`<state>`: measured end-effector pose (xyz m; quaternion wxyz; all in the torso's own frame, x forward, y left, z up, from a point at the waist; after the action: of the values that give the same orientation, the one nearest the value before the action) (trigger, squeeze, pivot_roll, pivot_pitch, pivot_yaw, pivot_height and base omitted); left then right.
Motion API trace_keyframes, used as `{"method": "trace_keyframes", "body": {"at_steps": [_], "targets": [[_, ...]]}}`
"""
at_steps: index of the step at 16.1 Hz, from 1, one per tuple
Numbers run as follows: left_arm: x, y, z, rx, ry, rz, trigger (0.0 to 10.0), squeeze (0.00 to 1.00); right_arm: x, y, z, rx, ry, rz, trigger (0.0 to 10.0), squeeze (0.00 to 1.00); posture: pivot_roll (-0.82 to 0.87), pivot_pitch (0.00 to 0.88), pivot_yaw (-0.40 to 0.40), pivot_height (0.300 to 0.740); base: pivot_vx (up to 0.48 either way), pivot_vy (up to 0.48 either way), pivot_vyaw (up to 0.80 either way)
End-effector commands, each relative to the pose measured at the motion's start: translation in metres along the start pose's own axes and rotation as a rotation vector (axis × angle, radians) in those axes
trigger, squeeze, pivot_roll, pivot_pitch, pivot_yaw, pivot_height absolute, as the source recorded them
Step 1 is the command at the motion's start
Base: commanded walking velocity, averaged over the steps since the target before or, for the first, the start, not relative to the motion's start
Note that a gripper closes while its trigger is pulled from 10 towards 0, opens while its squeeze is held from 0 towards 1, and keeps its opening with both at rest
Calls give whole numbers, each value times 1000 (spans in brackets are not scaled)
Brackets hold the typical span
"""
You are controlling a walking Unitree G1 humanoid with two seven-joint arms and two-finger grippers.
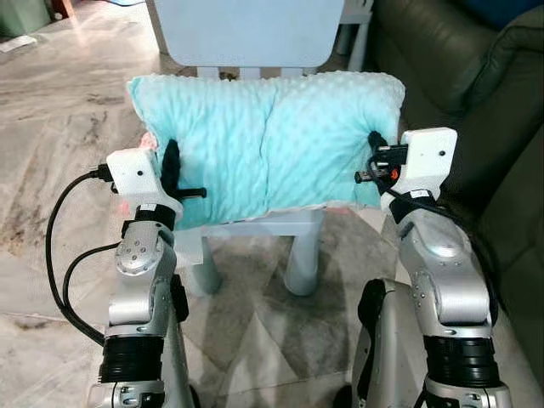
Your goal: Move the pillow to the sofa
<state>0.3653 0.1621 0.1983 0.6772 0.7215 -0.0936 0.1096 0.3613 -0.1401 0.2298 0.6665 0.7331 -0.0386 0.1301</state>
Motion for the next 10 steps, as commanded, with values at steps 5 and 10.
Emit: {"method": "trace_keyframes", "body": {"at_steps": [5, 10], "targets": [[3, 9, 3, -14, -11, 19, 10000, 0, 3, 14, -2, -6, -20, 38, 10000, 0, -52, 0, 5, 300, 0, 0, 0], [2, 8, 4, -19, -20, 8, 10000, 0, 3, 14, -1, 17, -24, 38, 10000, 0, -53, 0, 9, 315, 0, 0, 0]]}}
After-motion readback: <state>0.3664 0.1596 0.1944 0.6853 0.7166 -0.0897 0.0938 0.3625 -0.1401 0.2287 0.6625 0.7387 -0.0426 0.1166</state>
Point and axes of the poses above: a point about 5 cm out from each wrist's last joint towards the gripper, its own x axis pointing out of the wrist towards the gripper, its own y axis along the axis of the wrist's last joint, z = x × y, the point moved 4 cm from there along x, pointing out of the wrist towards the gripper, and after that the axes turned 11 degrees about x, right-handed, at the moved point
